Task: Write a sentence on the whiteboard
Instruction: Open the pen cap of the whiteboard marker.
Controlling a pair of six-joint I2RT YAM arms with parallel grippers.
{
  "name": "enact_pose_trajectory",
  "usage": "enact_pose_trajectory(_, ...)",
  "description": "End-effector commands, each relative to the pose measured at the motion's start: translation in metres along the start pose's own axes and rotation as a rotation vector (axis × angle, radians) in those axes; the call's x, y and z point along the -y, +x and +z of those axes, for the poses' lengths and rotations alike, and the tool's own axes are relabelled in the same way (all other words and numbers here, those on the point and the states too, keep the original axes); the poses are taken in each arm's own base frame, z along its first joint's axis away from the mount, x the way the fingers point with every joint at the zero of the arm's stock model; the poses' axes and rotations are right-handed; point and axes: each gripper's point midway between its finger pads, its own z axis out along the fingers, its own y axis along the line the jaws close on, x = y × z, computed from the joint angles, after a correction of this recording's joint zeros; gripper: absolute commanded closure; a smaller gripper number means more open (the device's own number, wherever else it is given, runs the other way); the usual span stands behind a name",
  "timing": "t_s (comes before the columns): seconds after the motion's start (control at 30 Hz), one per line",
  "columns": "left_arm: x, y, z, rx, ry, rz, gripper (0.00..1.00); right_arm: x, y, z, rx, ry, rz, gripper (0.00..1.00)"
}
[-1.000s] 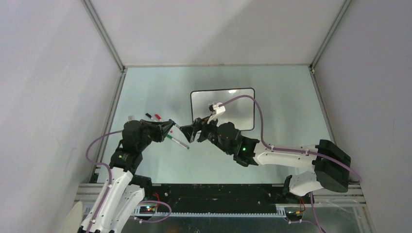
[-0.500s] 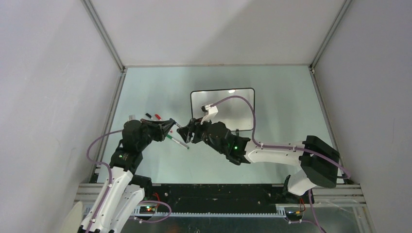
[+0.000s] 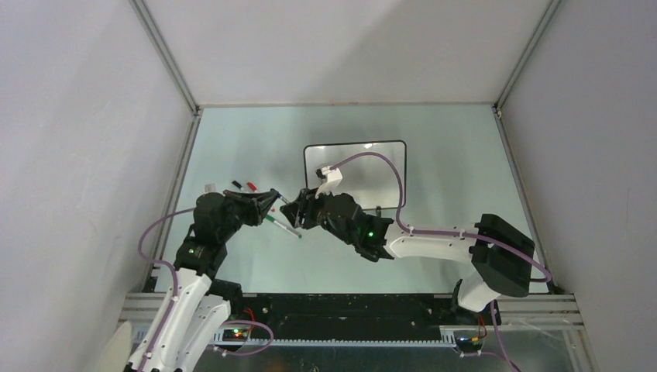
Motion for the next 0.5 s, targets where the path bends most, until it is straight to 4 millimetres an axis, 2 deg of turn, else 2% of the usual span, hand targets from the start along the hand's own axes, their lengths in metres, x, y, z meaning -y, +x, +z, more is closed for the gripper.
enact_pose_trajectory(0.0, 0.014, 0.007, -0.006, -0.030, 0.046, -0.004, 1.00, -0.018, -0.017, 0.005, 0.050, -0.036, 0.029, 0.48)
enact_pose_trajectory(0.27, 0.008, 0.006, -0.004, -0.030, 0.040, -0.010, 1.00, -0.018, -0.022, 0.006, 0.068, -0.039, 0.042, 0.56)
enact_pose_trajectory(0.37, 0.006, 0.007, -0.002, -0.034, 0.038, -0.012, 1.00, -0.020, -0.024, 0.006, 0.075, -0.045, 0.042, 0.62)
enact_pose_trajectory(0.47, 0.004, 0.008, 0.000, -0.045, 0.033, -0.015, 1.00, -0.018, -0.026, 0.006, 0.079, -0.037, 0.043, 0.62)
